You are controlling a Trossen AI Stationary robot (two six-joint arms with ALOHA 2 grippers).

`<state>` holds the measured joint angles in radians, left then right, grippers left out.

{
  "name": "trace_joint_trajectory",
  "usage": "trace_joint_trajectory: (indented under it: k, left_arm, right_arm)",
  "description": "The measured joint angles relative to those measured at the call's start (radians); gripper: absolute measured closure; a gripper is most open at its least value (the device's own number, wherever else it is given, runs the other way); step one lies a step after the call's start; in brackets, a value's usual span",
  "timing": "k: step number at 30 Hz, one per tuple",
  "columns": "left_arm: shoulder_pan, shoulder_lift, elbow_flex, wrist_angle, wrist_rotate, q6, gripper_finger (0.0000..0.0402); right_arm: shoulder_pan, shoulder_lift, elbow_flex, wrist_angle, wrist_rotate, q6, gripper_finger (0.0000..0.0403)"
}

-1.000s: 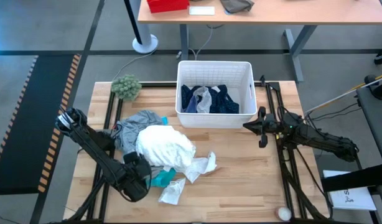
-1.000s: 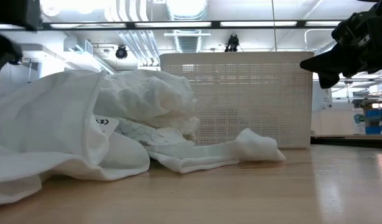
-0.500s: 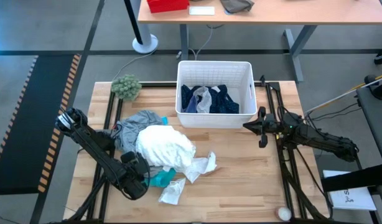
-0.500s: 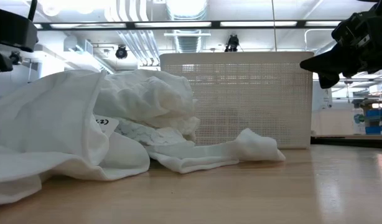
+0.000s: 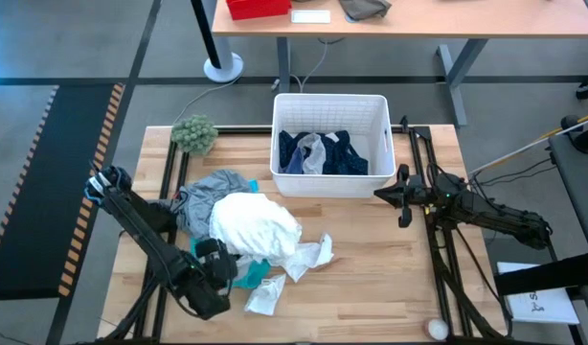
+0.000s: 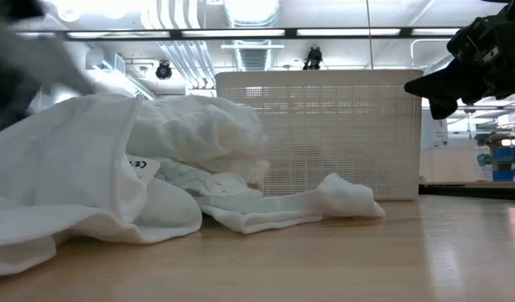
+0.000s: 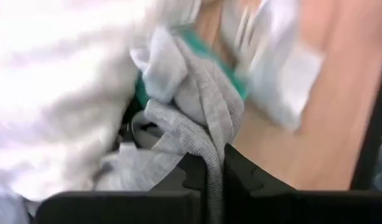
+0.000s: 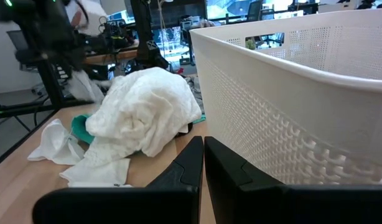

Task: Sort clothes
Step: Put the gray socks into the white bin

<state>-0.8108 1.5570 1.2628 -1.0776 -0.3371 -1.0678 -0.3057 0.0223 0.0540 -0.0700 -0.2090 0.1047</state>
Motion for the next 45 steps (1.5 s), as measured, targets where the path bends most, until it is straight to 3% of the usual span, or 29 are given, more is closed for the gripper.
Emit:
trace_joint_trajectory:
  k: [10,18,30,45]
  left_arm:
    - [0.005,-0.008,0.296,-0.200,-0.286,0.064,0.0394]
    - [0.022,-0.051,0.411,-0.224,-0.463,0.111,0.0395]
    - [0.040,-0.073,0.510,-0.229,-0.527,0.221,0.0395]
    - [0.042,-0.080,0.470,-0.233,-0.512,0.222,0.0358]
  right_arm:
    - [0.000,0.000,0.000,0.000,0.000,0.000,0.0403]
    - [0.000,0.000,0.000,0.000,0.000,0.000,0.0403]
    - [0.000,0.000,0.000,0.000,0.000,0.000,0.0403]
    - [0.000,0.000,0.000,0.000,0.000,0.000,0.0403]
